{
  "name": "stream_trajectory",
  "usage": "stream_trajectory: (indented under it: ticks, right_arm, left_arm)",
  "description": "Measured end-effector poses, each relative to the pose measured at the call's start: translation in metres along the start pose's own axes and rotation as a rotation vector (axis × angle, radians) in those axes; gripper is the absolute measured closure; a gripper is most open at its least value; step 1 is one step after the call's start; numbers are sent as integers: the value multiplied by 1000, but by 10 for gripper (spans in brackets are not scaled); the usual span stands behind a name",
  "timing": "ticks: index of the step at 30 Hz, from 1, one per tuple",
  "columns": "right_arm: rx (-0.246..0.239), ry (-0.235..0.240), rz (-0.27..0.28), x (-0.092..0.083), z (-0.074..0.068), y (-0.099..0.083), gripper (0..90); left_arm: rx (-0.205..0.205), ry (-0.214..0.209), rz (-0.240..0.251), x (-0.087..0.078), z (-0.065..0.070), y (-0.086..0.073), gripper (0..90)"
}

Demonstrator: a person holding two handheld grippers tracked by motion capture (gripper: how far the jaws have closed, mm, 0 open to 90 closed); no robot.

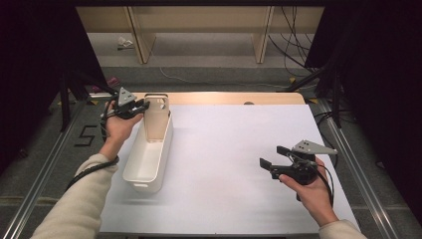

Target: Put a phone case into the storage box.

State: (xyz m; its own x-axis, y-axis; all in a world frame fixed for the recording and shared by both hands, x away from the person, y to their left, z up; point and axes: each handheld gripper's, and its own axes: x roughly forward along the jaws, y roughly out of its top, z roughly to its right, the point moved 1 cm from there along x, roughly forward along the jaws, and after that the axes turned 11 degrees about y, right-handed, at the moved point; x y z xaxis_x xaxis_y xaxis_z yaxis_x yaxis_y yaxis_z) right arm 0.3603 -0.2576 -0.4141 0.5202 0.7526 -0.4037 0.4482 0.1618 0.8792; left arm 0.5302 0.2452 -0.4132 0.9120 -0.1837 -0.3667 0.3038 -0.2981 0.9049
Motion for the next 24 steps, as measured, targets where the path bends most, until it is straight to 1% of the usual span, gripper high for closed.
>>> stream_trajectory:
  ticks: [6, 12, 15, 18, 21, 24]
  right_arm:
    - [0, 1, 0, 0, 0, 0, 166]
    - [1, 1, -1, 0, 0, 0, 166]
    - [0, 0, -1, 0, 0, 0, 166]
    - [2, 0, -1, 0, 0, 0, 166]
    - [0, -1, 0, 1, 0, 0, 166]
    - [2, -1, -1, 0, 0, 0, 166]
  left_arm:
    - [14, 16, -12, 2, 0, -1, 720]
    - [16, 31, -21, 1, 0, -3, 693]
    - [1, 36, -26, -2, -2, -4, 663]
    - [-17, 37, -45, -4, -2, -3, 622]
    - [-22, 29, -47, -7, -2, -2, 576]
    - [-43, 20, -49, -11, -1, -1, 530]
